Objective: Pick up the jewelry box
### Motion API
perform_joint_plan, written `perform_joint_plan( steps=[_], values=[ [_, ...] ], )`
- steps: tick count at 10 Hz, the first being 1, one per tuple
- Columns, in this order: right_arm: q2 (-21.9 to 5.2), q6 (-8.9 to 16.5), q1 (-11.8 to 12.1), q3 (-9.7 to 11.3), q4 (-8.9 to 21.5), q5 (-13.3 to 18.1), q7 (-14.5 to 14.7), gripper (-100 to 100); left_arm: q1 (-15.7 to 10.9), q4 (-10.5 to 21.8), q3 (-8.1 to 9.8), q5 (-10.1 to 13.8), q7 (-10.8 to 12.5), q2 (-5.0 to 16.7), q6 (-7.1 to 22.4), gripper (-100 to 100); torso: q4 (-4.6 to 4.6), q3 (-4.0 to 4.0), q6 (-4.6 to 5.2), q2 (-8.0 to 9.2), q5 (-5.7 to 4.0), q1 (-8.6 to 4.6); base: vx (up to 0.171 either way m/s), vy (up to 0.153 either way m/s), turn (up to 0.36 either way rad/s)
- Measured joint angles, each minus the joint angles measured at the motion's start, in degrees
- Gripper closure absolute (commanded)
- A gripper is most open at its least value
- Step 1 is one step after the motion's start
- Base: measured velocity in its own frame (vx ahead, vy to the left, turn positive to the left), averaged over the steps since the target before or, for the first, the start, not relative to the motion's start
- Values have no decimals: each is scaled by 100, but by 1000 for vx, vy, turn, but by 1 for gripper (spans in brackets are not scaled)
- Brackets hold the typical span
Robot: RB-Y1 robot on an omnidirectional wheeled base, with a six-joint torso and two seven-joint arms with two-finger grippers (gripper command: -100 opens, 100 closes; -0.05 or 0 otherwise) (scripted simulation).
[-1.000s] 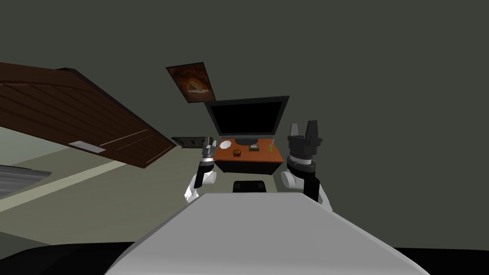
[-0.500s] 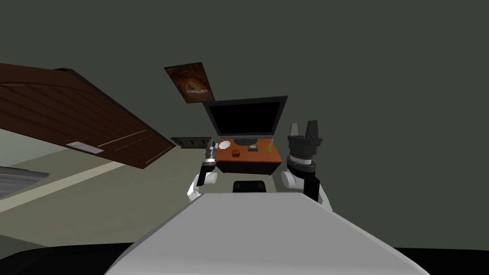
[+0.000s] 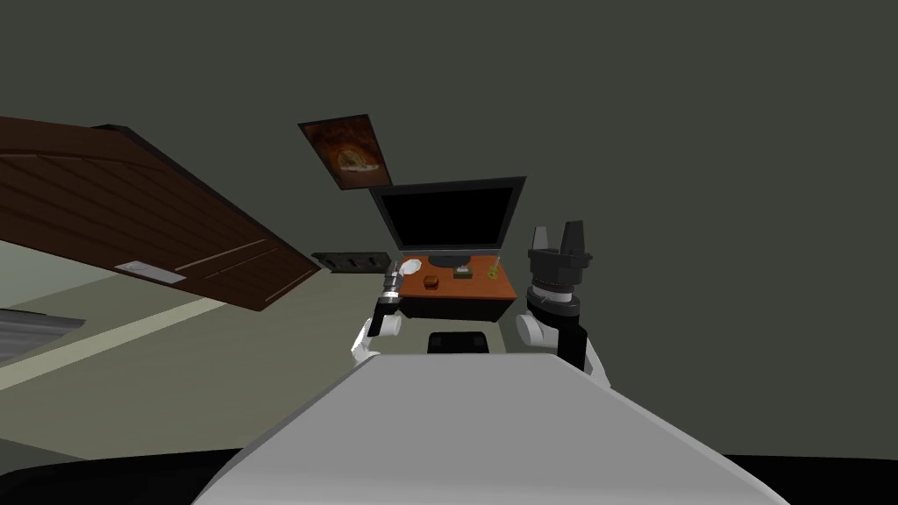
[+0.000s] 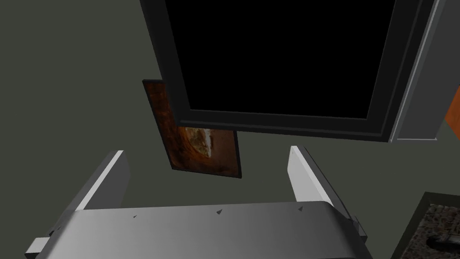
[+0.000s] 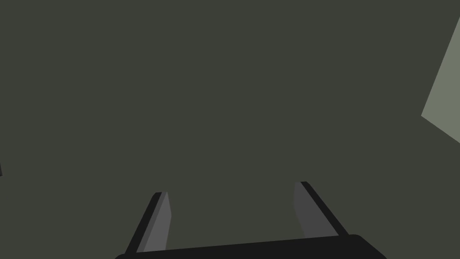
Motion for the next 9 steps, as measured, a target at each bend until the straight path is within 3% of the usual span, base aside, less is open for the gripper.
perform_joint_plan(
  steps=[5,9],
  values=[
    [0,0,0,0,0,0,0,0,-148,712,71,14,15,73,253,-100,-1,-2,-1,-3,1,6,26,-26,-3],
    [0,0,0,0,0,0,0,0,-293,1211,104,-24,-53,-6,477,-100,-1,-3,-1,-5,0,4,31,-23,-4]
  ],
)
